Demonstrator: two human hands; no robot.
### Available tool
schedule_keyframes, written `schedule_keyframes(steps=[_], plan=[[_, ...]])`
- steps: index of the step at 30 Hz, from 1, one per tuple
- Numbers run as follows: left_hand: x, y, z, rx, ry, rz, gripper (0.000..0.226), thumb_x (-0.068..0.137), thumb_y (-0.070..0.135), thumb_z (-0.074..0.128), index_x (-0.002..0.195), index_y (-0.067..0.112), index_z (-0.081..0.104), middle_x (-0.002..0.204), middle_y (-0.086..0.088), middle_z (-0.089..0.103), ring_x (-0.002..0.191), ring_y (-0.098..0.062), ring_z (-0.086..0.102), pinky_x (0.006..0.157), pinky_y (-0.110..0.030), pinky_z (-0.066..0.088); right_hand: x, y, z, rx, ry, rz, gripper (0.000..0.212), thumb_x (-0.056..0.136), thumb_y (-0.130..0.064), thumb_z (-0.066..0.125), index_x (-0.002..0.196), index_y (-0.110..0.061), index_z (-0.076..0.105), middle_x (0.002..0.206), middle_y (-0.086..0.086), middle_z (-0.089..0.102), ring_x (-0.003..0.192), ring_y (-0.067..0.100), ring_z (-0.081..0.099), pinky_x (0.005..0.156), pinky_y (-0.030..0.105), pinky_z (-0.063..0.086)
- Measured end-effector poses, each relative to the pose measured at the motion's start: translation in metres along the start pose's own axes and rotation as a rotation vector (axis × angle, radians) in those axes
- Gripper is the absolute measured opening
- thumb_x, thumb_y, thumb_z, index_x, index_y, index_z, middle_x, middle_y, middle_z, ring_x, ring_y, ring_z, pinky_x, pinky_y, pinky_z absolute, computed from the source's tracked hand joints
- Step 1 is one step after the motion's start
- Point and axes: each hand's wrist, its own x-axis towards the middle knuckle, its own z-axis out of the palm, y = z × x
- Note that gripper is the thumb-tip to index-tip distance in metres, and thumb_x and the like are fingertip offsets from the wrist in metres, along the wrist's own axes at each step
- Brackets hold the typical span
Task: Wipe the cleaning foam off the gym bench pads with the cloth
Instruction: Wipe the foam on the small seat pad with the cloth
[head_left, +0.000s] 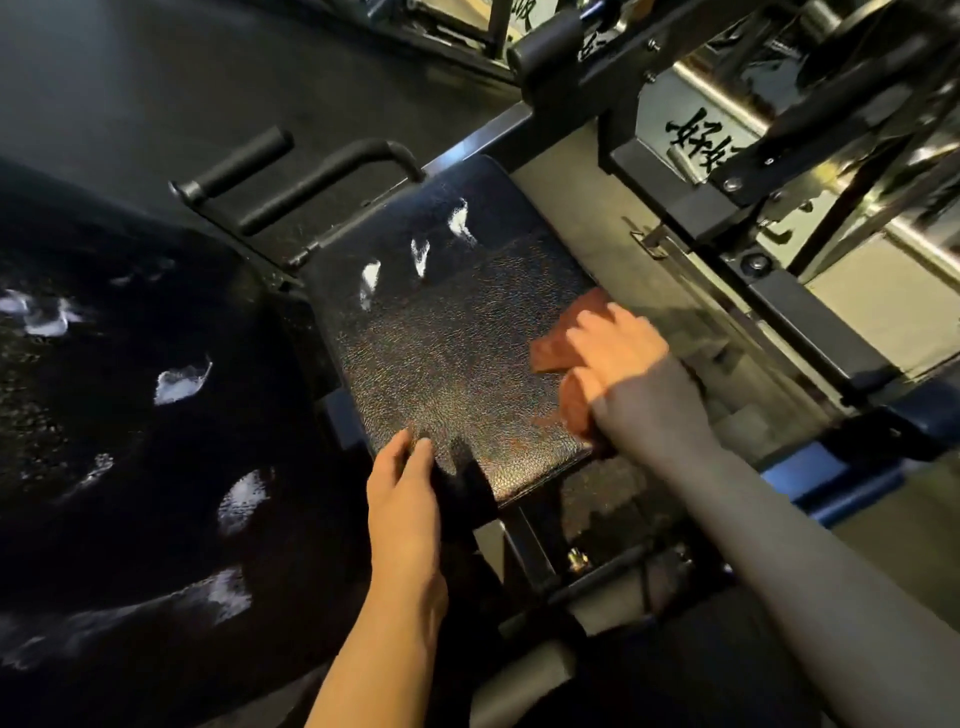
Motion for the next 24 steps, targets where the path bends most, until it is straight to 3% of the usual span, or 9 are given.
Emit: schedule_keyframes(steps=[2, 4, 7, 10, 13, 15, 20, 22, 24], plan=[[0.009, -0.005, -0.004, 0.048, 0.023, -0.041, 0.046, 0.094, 0.033, 0.055, 0.139, 0.032, 0.047, 0.144, 0.002, 0.044, 0.131, -0.018, 0.044, 0.112, -0.045, 0.035, -0.005, 0.009, -0.017, 0.099, 0.145, 0.243, 0.041, 0.09, -0.028, 0.044, 0.122, -0.007, 0.06, 0.131, 0.016, 0.056, 0.121, 0.038, 0.049, 0.102, 0.048, 0.042], [0.015, -0.009, -0.008, 0.031, 0.023, -0.084, 0.055, 0.09, 0.04, 0.057, 0.142, 0.039, 0.039, 0.15, 0.004, 0.038, 0.134, -0.019, 0.041, 0.112, -0.047, 0.034, -0.003, -0.012, -0.021, 0.052, 0.163, 0.282, 0.034, 0.086, -0.021, 0.052, 0.112, -0.004, 0.064, 0.122, 0.019, 0.059, 0.115, 0.04, 0.051, 0.098, 0.048, 0.043], [0.018, -0.011, -0.009, -0.003, -0.011, -0.116, 0.059, 0.085, 0.049, 0.053, 0.141, 0.048, 0.034, 0.149, 0.011, 0.037, 0.132, -0.019, 0.043, 0.111, -0.049, 0.034, -0.01, -0.069, -0.009, 0.044, 0.008, 0.054, 0.019, 0.073, -0.014, 0.068, 0.091, -0.01, 0.066, 0.102, 0.012, 0.063, 0.103, 0.033, 0.055, 0.087, 0.043, 0.043], [0.019, -0.014, -0.008, -0.034, -0.012, -0.097, 0.059, 0.087, 0.048, 0.052, 0.143, 0.046, 0.033, 0.147, 0.007, 0.042, 0.129, -0.018, 0.047, 0.11, -0.047, 0.036, -0.036, -0.112, 0.009, 0.209, -0.048, -0.224, 0.038, 0.072, -0.01, 0.066, 0.11, -0.009, 0.067, 0.119, 0.006, 0.063, 0.123, 0.028, 0.051, 0.112, 0.042, 0.032], [0.02, -0.014, -0.007, -0.067, -0.015, -0.076, 0.065, 0.084, 0.05, 0.055, 0.145, 0.044, 0.031, 0.148, 0.007, 0.041, 0.131, -0.016, 0.045, 0.111, -0.046, 0.035, -0.029, -0.12, 0.012, 0.172, -0.225, -0.414, 0.056, 0.066, -0.015, 0.075, 0.121, -0.011, 0.064, 0.127, 0.005, 0.062, 0.13, 0.026, 0.047, 0.114, 0.04, 0.028], [0.019, -0.016, -0.006, -0.07, -0.029, -0.067, 0.063, 0.086, 0.049, 0.055, 0.144, 0.044, 0.031, 0.149, 0.008, 0.039, 0.131, -0.018, 0.045, 0.11, -0.048, 0.037, -0.018, -0.107, 0.008, 0.099, -0.227, -0.468, 0.047, 0.071, -0.02, 0.072, 0.117, -0.014, 0.066, 0.126, 0.003, 0.062, 0.127, 0.026, 0.05, 0.111, 0.041, 0.034], [0.022, -0.016, -0.001, 0.02, -0.038, -0.076, 0.079, 0.064, 0.063, 0.058, 0.139, 0.047, 0.038, 0.155, 0.005, 0.03, 0.14, -0.022, 0.034, 0.112, -0.053, 0.031, 0.012, -0.036, -0.014, -0.018, -0.03, -0.145, 0.022, 0.08, -0.016, 0.057, 0.099, -0.013, 0.065, 0.107, 0.007, 0.064, 0.107, 0.033, 0.057, 0.091, 0.042, 0.043], [0.018, -0.016, 0.005, 0.107, -0.029, -0.055, 0.069, 0.083, 0.051, 0.058, 0.146, 0.041, 0.032, 0.161, 0.004, 0.013, 0.145, -0.022, 0.023, 0.116, -0.051, 0.025, 0.031, -0.003, -0.024, -0.016, 0.0, 0.044, 0.027, 0.085, -0.013, 0.051, 0.109, -0.008, 0.063, 0.117, 0.013, 0.061, 0.113, 0.035, 0.054, 0.094, 0.042, 0.044], [0.012, -0.021, 0.009, 0.195, -0.031, -0.007, 0.059, 0.095, 0.038, 0.054, 0.148, 0.037, 0.029, 0.162, 0.007, -0.002, 0.148, -0.019, 0.011, 0.119, -0.047, 0.017, 0.04, 0.02, -0.028, 0.187, -0.017, 0.202, 0.04, 0.093, -0.021, 0.043, 0.128, -0.008, 0.056, 0.132, 0.011, 0.055, 0.123, 0.029, 0.05, 0.101, 0.031, 0.037]])
